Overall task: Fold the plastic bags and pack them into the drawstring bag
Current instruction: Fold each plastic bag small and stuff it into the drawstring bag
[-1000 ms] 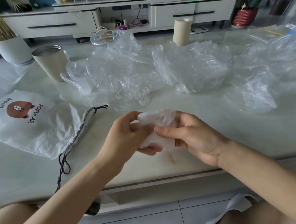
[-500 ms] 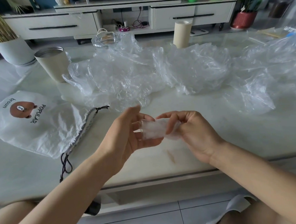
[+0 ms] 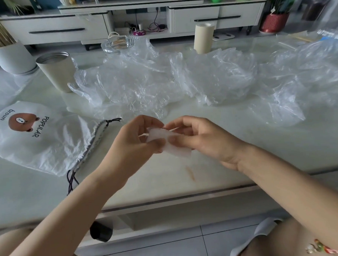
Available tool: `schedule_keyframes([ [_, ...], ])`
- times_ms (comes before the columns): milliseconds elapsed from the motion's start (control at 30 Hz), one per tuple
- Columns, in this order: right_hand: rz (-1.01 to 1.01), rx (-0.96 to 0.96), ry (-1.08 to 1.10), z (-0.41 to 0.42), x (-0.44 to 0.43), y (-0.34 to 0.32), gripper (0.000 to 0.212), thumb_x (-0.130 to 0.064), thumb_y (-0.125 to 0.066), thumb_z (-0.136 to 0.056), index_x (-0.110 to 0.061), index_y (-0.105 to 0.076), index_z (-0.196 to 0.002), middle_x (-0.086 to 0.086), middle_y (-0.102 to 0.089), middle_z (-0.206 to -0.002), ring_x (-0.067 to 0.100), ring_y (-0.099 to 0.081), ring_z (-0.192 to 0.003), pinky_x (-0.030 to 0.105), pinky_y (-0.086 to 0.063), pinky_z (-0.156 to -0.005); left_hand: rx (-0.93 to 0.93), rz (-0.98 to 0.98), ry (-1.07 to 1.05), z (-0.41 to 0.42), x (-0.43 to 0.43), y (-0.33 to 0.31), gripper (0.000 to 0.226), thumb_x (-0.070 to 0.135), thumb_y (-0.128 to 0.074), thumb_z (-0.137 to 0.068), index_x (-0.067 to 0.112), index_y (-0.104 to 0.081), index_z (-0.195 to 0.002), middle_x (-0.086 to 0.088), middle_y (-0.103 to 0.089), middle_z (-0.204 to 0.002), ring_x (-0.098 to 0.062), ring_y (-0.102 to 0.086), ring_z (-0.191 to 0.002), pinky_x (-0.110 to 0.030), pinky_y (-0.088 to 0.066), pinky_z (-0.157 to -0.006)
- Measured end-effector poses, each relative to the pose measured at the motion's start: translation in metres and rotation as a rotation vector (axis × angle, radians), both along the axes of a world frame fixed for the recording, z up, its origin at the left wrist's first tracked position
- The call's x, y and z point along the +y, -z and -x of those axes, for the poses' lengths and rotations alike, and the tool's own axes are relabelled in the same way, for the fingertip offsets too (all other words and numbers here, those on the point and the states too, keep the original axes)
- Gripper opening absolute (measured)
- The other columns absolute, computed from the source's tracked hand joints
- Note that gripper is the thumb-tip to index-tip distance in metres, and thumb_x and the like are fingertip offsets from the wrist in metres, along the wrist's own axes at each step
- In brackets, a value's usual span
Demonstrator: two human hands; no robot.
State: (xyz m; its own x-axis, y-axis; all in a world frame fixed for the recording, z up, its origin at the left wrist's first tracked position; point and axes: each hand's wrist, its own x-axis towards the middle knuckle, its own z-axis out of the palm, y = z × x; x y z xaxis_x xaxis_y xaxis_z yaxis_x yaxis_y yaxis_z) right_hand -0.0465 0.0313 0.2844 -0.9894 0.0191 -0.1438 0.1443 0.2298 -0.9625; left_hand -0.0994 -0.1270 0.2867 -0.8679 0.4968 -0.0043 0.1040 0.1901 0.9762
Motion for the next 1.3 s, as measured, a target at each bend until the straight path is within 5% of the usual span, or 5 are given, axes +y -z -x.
schedule_keyframes([
  [300, -0.061, 0.016, -0.100, 0.004, -0.014, -0.001, 0.011, -0.009, -0.075, -0.076, -0.010, -0.067, -0.085, -0.004, -0.066, -0.079, 0.002, -0.059, -0.072, 0.014, -0.047, -0.074, -0.144, -0.135, -0.118, 0.005, -0.014, 0.007, 0.010, 0.009, -0.056, -0.089, 0.015, -0.064, -0.086, -0.007, -0.063, -0.082, -0.019, -0.059, -0.078, -0.035, -0.050, -0.074],
  [567, 0.329, 0.060, 0.042, 0.011, -0.039, 0.010, 0.010, -0.004, -0.068, -0.077, -0.012, -0.067, -0.072, -0.007, -0.068, -0.112, 0.003, -0.063, -0.100, 0.017, -0.042, -0.090, -0.427, -0.026, -0.075, 0.007, -0.026, 0.011, 0.019, 0.000, -0.046, -0.092, 0.006, -0.064, -0.093, 0.003, -0.061, -0.058, -0.007, -0.051, -0.046, -0.016, -0.043, -0.043],
  [901, 0.558, -0.047, 0.135, 0.039, -0.067, 0.016, 0.007, -0.005, -0.059, -0.085, -0.009, -0.062, -0.080, 0.005, -0.062, -0.082, 0.017, -0.059, -0.081, 0.027, -0.050, -0.074, 0.550, 0.480, -0.505, 0.029, -0.074, 0.006, 0.019, 0.019, -0.057, -0.090, 0.018, -0.058, -0.109, 0.005, -0.057, -0.108, -0.019, -0.052, -0.107, -0.018, -0.037, -0.086],
  [1101, 0.298, 0.040, 0.074, 0.048, -0.093, 0.026, 0.006, -0.003, -0.063, -0.086, -0.007, -0.064, -0.082, 0.004, -0.062, -0.079, 0.012, -0.059, -0.071, 0.024, -0.055, -0.069, 0.384, 1.002, -0.339, 0.037, -0.104, 0.041, 0.066, 0.040, -0.044, -0.095, 0.013, -0.016, -0.148, -0.016, -0.003, -0.157, -0.031, -0.007, -0.143, -0.042, -0.012, -0.113],
  [1301, 0.035, 0.232, 0.095, 0.060, -0.110, 0.038, 0.006, -0.008, -0.073, -0.079, -0.010, -0.067, -0.079, 0.001, -0.062, -0.073, 0.011, -0.053, -0.069, 0.027, -0.048, -0.069, 0.507, 0.913, -0.329, 0.038, -0.120, 0.057, 0.039, 0.029, -0.036, -0.098, -0.001, -0.052, -0.116, -0.029, -0.043, -0.128, -0.044, -0.046, -0.113, -0.046, -0.039, -0.091],
])
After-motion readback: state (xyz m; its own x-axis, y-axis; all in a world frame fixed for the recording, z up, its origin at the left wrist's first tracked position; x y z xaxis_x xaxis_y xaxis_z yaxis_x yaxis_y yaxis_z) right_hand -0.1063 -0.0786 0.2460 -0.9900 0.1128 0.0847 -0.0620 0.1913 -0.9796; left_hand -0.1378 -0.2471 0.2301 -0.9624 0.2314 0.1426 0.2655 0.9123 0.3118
